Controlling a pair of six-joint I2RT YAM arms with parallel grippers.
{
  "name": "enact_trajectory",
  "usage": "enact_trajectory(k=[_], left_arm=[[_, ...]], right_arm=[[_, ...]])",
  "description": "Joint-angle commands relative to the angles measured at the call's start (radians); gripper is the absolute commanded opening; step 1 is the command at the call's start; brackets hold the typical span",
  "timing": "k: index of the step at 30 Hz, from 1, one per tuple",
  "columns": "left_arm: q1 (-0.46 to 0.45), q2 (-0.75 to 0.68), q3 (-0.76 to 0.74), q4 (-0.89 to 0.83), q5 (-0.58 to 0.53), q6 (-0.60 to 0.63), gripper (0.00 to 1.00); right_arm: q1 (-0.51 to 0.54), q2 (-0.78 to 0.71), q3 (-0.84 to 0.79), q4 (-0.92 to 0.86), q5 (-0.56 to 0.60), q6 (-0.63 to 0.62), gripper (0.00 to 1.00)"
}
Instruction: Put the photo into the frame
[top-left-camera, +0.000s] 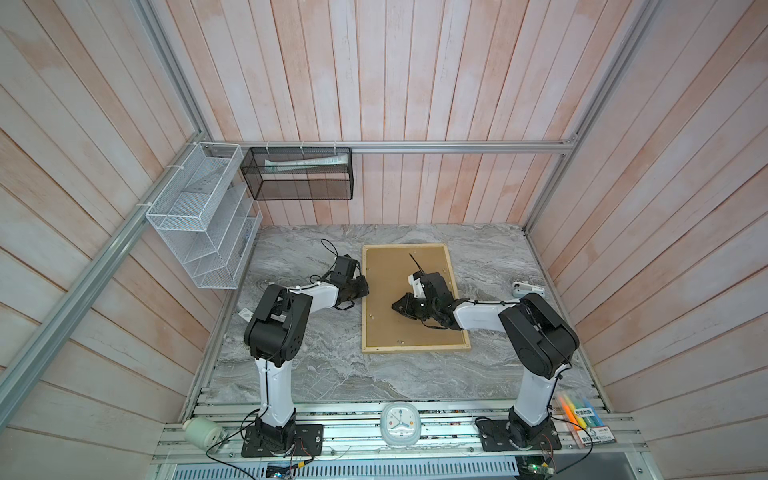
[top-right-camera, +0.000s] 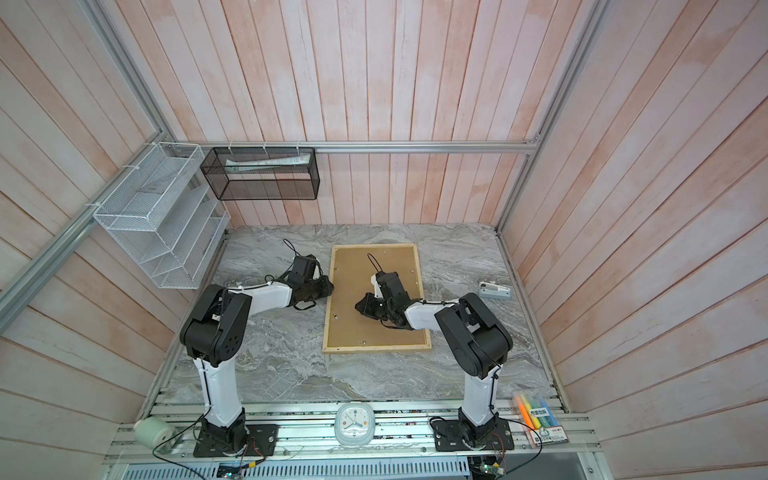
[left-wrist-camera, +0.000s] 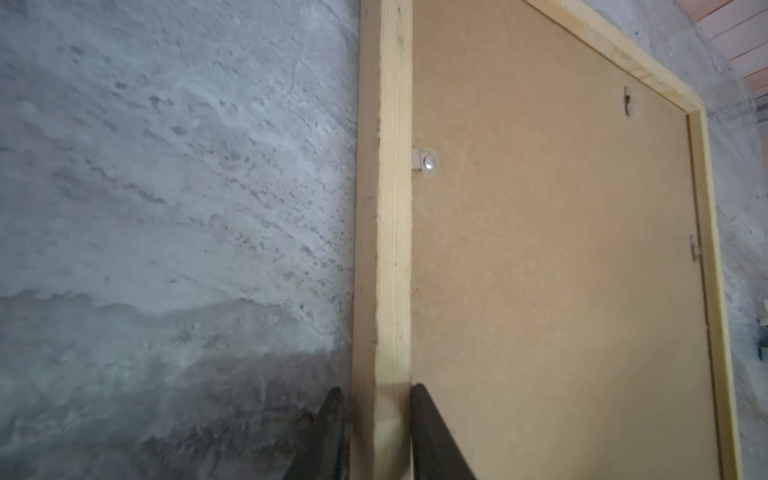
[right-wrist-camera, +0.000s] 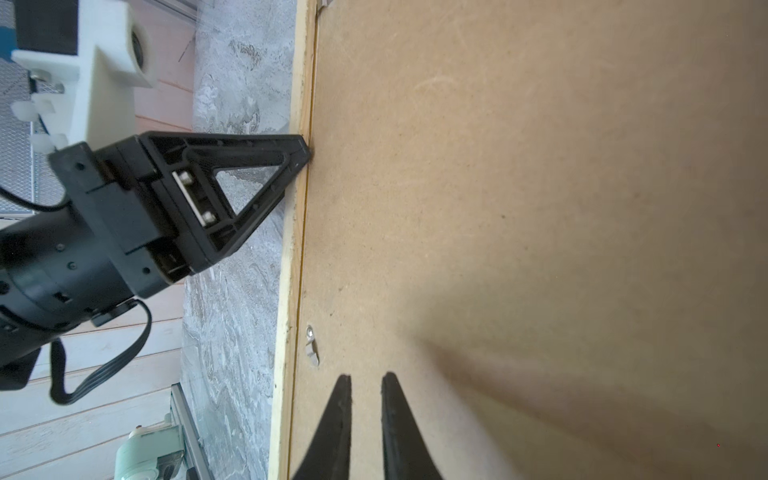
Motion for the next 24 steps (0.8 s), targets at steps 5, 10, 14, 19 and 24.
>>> enact_trajectory(k=[5,10,14,19,24], left_arm=[[-0.042,-0.230,-0.201,-0.084,-0.074,0.032,0.38],[-0.099,-0.337,-0.327,-0.105,-0.113,0.012,0.39],[-0.134,-0.386,-0.423,-0.075,-0.101,-0.036,0.39],[-0.142,-0.426,-0.511,-0.009,-0.056,-0.063,0.39],[-0.148,-0.433,-0.518,-0.009,-0.043,-0.054,0.38]], right_arm=[[0.025,0.059,0.005,0.082,-0.024,0.046,0.17],[0.051,0.104,0.046,0.083,-0.038,0.059,0.16],[0.082,0.127,0.075,0.072,-0.034,0.063,0.16],[0.122,0.154,0.108,0.069,-0.030,0.076,0.16],[0.138,0.183,0.141,0.050,-0.034,0.077,0.16]])
